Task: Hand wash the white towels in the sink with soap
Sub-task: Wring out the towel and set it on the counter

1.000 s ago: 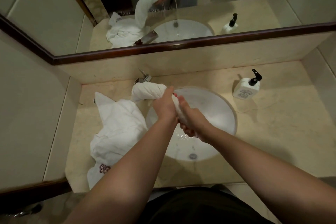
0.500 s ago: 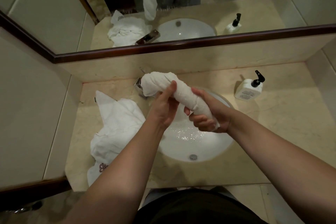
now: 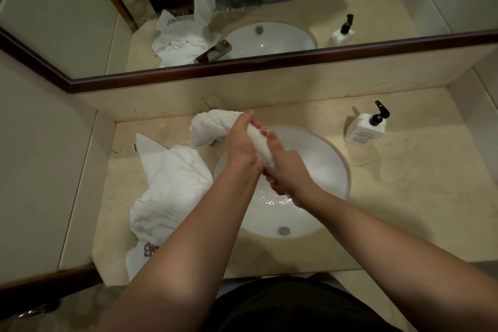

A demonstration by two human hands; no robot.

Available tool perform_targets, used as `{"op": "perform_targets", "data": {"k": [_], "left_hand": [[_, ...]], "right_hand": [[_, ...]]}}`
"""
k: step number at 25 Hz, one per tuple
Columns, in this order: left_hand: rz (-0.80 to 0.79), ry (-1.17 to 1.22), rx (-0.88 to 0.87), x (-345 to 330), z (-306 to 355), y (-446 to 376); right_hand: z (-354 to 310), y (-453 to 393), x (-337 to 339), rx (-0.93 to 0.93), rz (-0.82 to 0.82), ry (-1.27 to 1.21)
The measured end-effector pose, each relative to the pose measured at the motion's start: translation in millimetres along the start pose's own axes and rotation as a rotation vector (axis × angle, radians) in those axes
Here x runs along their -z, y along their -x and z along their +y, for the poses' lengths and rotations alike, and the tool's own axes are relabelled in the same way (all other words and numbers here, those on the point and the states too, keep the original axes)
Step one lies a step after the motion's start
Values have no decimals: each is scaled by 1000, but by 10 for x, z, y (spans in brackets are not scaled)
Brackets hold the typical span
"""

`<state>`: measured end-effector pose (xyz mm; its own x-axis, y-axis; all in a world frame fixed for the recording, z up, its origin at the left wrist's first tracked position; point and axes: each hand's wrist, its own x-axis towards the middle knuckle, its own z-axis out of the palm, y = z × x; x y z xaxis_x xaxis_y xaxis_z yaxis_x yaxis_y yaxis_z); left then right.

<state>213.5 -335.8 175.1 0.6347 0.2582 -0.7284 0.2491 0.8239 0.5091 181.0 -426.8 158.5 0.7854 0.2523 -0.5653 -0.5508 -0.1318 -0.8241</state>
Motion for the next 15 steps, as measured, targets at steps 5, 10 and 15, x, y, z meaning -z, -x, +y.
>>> {"op": "perform_targets", "data": {"k": [5, 10, 15], "left_hand": [[93, -11, 17, -24, -24, -155], [151, -7, 18, 14, -78, -241], [126, -80, 27, 12, -114, -202]], "right_hand": [[173, -156, -38, 197, 108, 24], [310, -274, -39, 203, 127, 29], [353, -250, -1, 209, 126, 26]]}}
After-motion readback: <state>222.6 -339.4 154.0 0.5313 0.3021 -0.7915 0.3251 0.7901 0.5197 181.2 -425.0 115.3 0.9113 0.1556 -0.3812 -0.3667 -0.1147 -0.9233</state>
